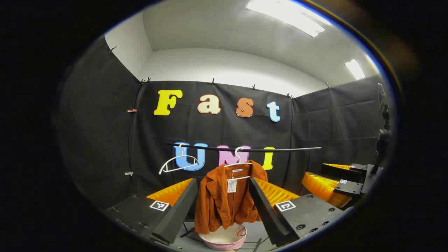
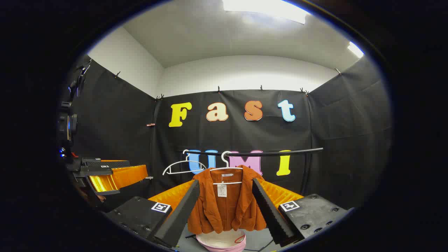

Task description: Grasp the clothes on the hanger with both hands and then place them into the laundry hamper below.

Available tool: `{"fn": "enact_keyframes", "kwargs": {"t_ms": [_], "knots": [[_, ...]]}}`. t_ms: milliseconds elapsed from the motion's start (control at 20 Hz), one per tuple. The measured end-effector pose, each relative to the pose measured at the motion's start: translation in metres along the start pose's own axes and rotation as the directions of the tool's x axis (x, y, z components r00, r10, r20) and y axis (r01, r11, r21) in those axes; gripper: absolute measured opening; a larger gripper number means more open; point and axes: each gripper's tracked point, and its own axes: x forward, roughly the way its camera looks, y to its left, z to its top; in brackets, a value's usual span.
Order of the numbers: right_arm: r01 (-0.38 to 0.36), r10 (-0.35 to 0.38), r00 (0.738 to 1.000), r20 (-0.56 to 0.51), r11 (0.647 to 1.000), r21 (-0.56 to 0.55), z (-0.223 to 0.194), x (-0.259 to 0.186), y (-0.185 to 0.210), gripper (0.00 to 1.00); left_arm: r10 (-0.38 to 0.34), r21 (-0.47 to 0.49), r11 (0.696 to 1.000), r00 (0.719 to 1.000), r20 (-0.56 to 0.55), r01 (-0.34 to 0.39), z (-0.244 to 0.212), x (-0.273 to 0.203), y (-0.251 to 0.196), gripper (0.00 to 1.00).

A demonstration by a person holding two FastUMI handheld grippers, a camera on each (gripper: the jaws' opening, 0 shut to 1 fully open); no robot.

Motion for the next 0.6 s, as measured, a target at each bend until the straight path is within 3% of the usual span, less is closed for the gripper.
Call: {"fn": "enact_keyframes", "kwargs": {"t_ms": [600], "knots": [[0.012, -0.012, 1.0, -0.01, 1.0, 0.012, -0.005, 0.002, 0.001, 0.97, -0.044, -0.004, 0.999, 0.999, 0.002, 0.044, -0.002, 0.005, -0.011, 0.94]]}}
